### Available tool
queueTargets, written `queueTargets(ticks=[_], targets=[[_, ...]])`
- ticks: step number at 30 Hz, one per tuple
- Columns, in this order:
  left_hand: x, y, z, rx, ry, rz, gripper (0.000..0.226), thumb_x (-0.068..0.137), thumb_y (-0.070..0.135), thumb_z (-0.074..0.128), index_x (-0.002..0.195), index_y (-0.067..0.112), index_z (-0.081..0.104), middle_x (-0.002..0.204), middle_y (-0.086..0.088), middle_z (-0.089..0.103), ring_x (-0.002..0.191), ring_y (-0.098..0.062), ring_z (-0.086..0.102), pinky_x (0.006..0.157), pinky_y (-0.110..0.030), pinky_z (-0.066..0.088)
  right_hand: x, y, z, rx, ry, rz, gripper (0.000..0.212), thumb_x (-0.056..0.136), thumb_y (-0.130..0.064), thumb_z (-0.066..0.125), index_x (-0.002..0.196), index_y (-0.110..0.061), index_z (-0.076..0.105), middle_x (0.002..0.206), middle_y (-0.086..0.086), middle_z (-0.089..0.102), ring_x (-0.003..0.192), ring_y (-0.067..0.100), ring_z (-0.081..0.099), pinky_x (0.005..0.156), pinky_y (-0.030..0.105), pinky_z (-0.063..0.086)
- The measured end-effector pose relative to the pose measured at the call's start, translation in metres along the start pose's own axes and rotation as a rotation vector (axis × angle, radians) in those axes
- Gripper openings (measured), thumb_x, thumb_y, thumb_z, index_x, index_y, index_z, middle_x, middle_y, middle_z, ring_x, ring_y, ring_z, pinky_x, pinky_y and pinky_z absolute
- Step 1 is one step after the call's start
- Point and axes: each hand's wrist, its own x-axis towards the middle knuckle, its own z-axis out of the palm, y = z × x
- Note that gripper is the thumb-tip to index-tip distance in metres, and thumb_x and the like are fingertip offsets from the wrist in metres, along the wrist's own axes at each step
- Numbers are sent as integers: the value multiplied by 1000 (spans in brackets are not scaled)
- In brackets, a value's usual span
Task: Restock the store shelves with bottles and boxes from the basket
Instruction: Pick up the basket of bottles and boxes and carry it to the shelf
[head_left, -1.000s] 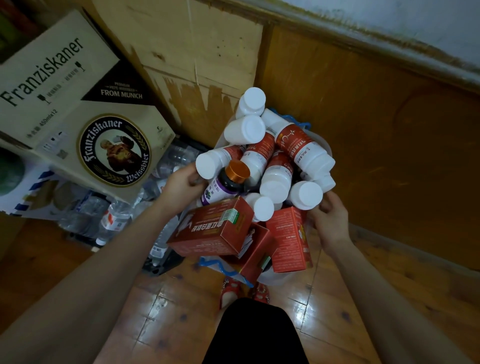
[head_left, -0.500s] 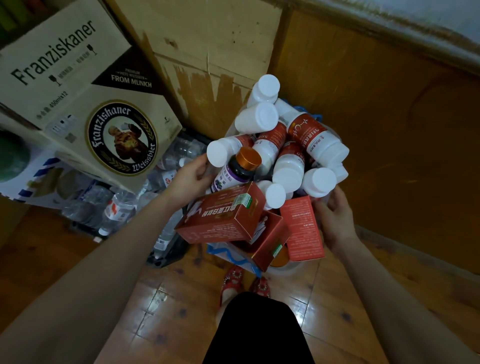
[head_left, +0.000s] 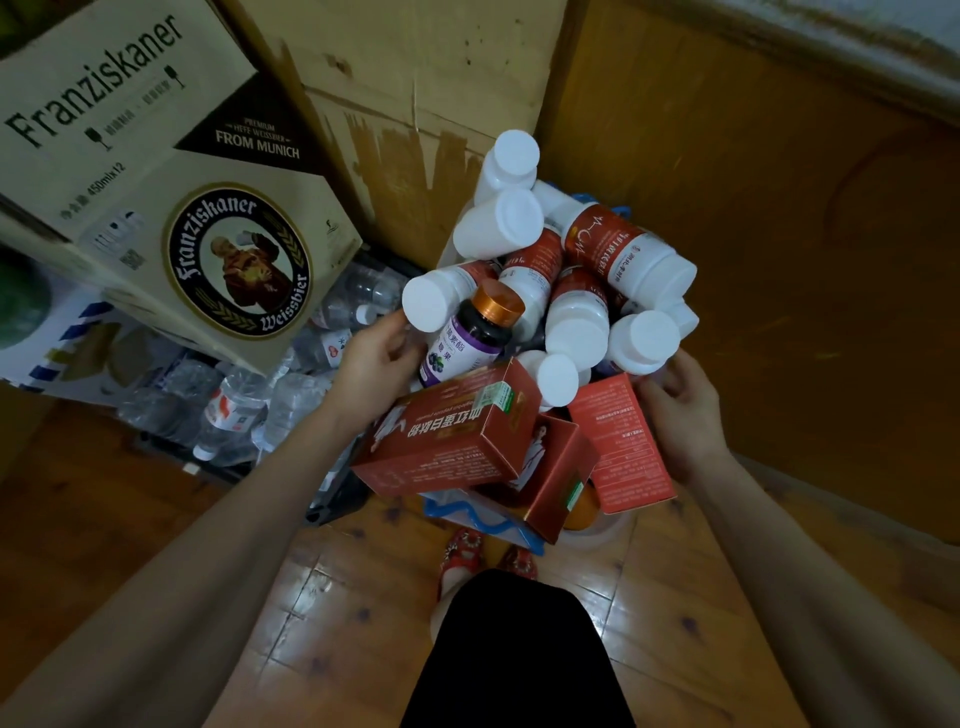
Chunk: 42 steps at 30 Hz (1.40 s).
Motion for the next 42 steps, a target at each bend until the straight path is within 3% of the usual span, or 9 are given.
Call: queueTargets(ticks=[7,14,19,22,26,31,34,38,42], targets=[[-20,36,-24,25,68,-7,44,87,30,48,120,3,58,95,-19,69,87,-38,64,72,-50,51,-16,-32,-7,-24,-68,4,46,91,-14,56,134,-21,42,124,11,58,102,32,62,68,32,50],[-45,103,-56,7,148,-44,35,91,18,54,125,6,56,107,-9,67,92,-23,64,79,-39,52,-47,-101,-21,-65,-119,-32,46,91,-13,56,134,-16,42,122,9,59,92,25,64,64,29,50],[-65,152,-66,48,266,-75,24,91,10,57,113,2,62,91,-9,65,83,-22,60,71,-38,48,-64,-149,-41,-120,-198,-128,41,89,-4,55,129,-7,46,110,8,62,79,10,62,52,14,50],[-79,183,-66,45,320,-97,28,91,6,56,118,4,60,103,-7,69,92,-16,63,75,-24,49,-70,-175,-57,-135,-258,-182,34,88,-1,55,120,-10,50,101,3,63,78,7,61,54,13,51],[-106,225,-54,39,426,-154,30,88,16,57,117,8,60,104,-8,69,95,-24,65,82,-43,53,-73,-205,-81,-192,-366,-290,35,87,-2,56,120,-13,50,107,4,59,81,3,57,65,19,48],[-147,269,-35,42,591,-235,26,91,11,56,116,12,61,103,3,67,93,-11,63,69,-9,45,-85,-235,-102,-263,-511,-382,43,87,-5,58,129,-9,48,113,4,59,90,14,60,64,19,46],[-175,295,-28,35,688,-269,25,90,7,56,115,10,60,100,6,64,90,-7,62,64,-2,43,-94,-245,-109,-326,-576,-424,42,87,-7,60,128,-7,50,117,10,62,91,15,62,61,17,47],[-217,321,-15,63,812,-291,22,90,5,55,110,9,62,96,3,67,78,0,61,60,-5,44,-119,-249,-114,-370,-656,-504,36,88,-10,58,124,-6,51,104,4,62,73,0,56,47,5,43],[-271,338,6,49,920,-329,22,90,7,57,111,10,63,101,-1,71,91,-11,67,76,-30,55,-152,-242,-122,-397,-751,-585,38,89,-13,58,126,-6,52,107,8,63,74,0,56,53,12,44]])
